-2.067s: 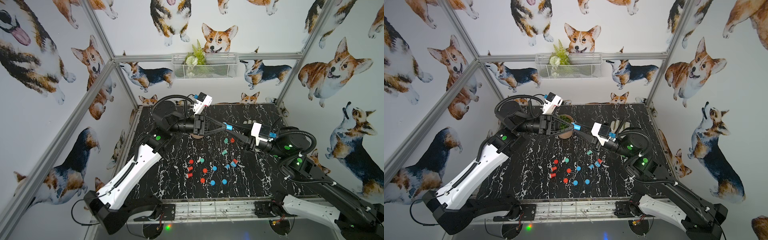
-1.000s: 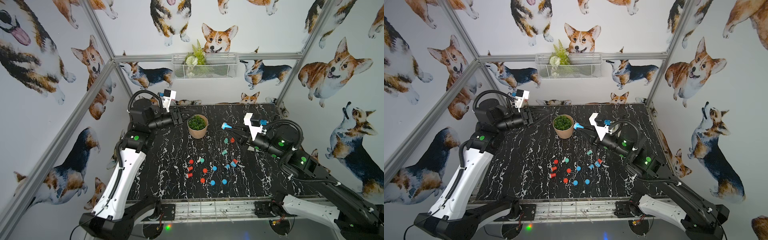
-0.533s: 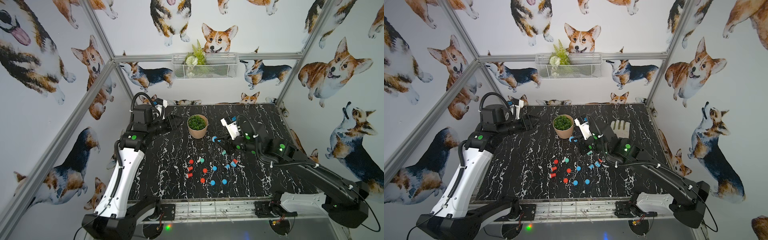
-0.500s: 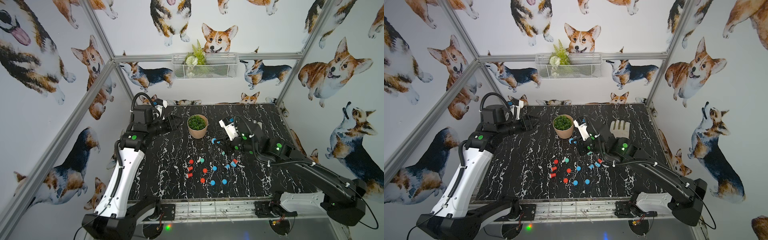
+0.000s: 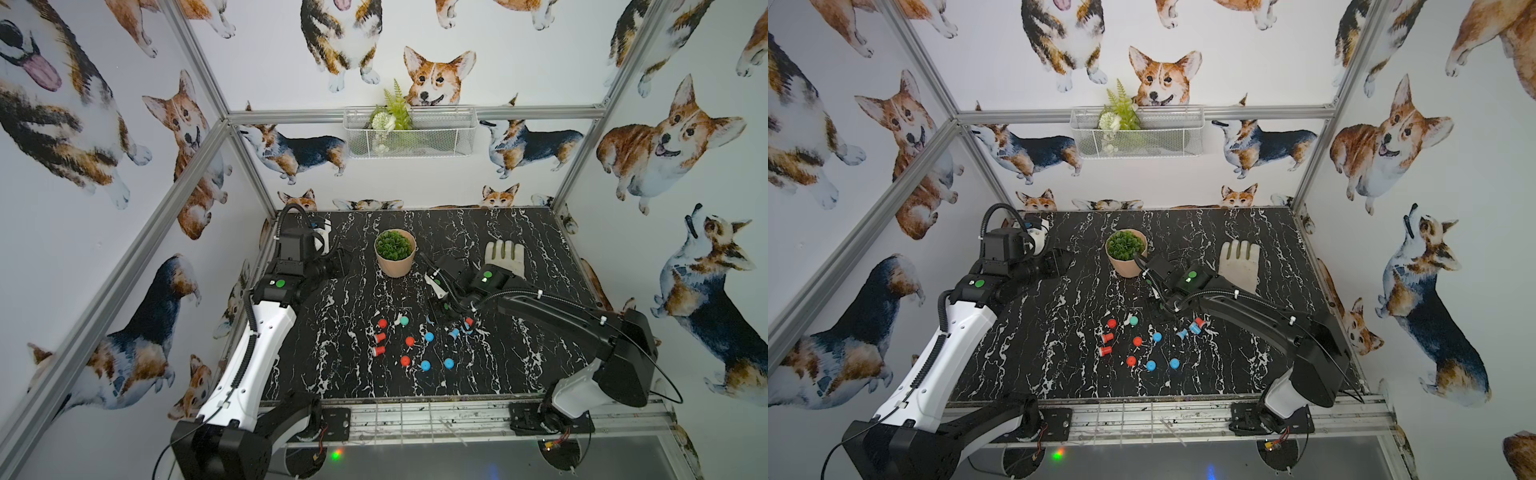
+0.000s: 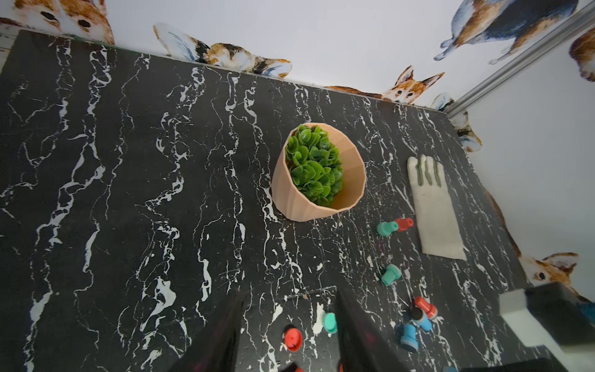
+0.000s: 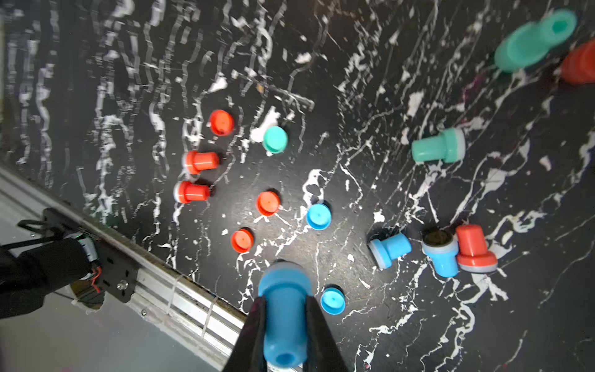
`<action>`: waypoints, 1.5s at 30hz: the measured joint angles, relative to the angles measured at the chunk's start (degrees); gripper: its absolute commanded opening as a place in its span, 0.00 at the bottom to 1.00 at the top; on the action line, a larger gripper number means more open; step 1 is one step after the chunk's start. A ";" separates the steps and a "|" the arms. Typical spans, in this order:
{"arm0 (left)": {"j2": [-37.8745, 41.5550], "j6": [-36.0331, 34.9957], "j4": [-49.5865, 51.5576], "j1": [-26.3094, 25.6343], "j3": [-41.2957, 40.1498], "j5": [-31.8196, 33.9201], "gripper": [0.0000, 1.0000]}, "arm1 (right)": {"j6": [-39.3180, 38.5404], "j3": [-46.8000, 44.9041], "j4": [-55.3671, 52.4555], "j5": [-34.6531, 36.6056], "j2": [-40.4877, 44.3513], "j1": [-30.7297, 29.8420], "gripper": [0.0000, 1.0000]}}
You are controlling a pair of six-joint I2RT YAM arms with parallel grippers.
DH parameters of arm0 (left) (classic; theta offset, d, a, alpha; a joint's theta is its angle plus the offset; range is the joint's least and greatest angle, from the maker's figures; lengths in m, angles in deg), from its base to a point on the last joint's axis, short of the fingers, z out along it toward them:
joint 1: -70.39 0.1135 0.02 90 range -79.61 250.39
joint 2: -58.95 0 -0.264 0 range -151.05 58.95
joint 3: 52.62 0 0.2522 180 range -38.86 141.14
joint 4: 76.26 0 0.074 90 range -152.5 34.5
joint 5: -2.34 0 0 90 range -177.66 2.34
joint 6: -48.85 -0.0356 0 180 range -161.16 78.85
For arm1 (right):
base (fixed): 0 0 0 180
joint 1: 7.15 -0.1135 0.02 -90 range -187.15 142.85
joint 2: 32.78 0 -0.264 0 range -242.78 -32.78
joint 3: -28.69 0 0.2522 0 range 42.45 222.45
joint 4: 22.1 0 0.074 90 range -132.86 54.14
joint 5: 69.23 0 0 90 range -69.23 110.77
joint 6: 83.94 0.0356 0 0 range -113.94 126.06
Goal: Close the stamp cap
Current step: Close the cover of the stamp.
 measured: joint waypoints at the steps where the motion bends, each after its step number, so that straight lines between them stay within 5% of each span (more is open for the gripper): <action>1: 0.07 -0.20 -0.44 0.00 -0.63 0.42 0.50 | 0.61 -0.55 -0.09 -0.72 -0.76 0.59 0.00; 16: 1.36 -0.76 -4.94 0.00 -6.69 7.15 0.51 | 2.56 -1.84 0.46 -4.96 -11.32 1.99 0.00; 45: 0.76 -0.52 -5.90 0.00 -6.86 8.04 0.51 | 2.10 0.24 3.41 -3.69 -18.08 1.99 0.00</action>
